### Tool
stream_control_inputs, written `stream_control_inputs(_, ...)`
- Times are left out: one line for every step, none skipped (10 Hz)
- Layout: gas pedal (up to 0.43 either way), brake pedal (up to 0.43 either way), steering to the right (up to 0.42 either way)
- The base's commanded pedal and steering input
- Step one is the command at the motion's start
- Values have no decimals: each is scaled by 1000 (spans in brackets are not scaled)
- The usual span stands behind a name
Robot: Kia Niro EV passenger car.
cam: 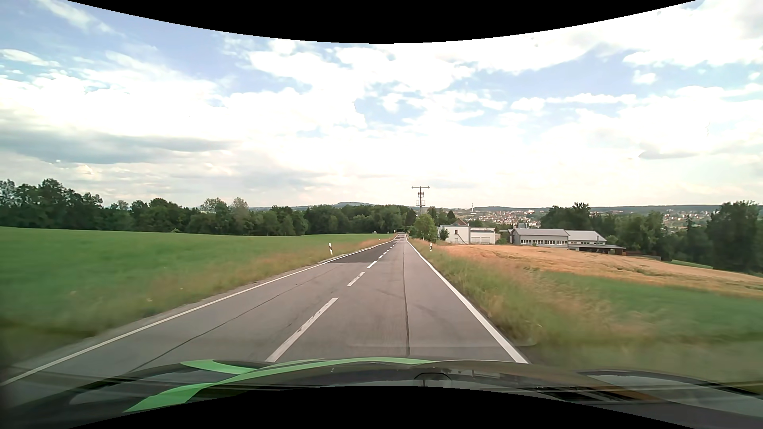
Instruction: Follow the waypoints while adhering to traffic rules and regulations
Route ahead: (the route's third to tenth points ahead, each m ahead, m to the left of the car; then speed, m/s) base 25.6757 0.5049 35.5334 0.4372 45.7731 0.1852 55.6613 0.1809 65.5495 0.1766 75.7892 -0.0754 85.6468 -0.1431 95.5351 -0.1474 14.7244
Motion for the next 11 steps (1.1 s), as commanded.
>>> stream_control_inputs(130, 0, -3)
stream_control_inputs(130, 0, -3)
stream_control_inputs(130, 0, -4)
stream_control_inputs(130, 0, -3)
stream_control_inputs(130, 0, -3)
stream_control_inputs(130, 0, -2)
stream_control_inputs(130, 0, -2)
stream_control_inputs(130, 0, -1)
stream_control_inputs(130, 0, 0)
stream_control_inputs(130, 0, -1)
stream_control_inputs(130, 0, -1)
